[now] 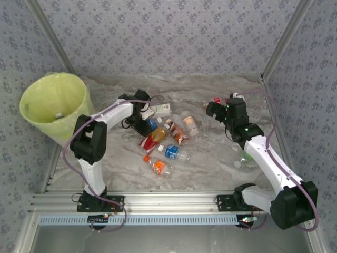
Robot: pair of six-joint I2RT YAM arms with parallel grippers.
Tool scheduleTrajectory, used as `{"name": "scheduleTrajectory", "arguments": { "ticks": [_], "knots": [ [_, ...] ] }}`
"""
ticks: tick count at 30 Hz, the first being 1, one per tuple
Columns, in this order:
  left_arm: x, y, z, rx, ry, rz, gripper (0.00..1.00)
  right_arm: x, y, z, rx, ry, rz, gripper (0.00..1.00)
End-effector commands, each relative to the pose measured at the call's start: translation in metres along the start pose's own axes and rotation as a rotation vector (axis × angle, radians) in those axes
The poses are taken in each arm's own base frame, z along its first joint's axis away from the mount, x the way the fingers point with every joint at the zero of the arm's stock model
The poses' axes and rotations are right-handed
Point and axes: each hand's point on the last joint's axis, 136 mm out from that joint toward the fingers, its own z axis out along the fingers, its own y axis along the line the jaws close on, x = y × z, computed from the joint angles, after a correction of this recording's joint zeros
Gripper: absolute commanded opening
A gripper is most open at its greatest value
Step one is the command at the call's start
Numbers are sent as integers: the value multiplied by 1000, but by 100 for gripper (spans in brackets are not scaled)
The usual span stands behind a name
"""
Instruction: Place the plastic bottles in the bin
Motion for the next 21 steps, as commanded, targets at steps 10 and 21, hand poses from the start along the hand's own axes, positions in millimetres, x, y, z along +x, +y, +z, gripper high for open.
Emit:
{"name": "scheduleTrajectory", "arguments": {
  "ticks": [10, 21],
  "knots": [
    [-8, -6, 18, 28, -11, 34, 72, -8, 7, -6, -28, -13, -23, 100],
    [-12, -25, -17, 53, -150, 59, 53, -7, 6, -6, -18, -9, -29, 100]
  ]
}}
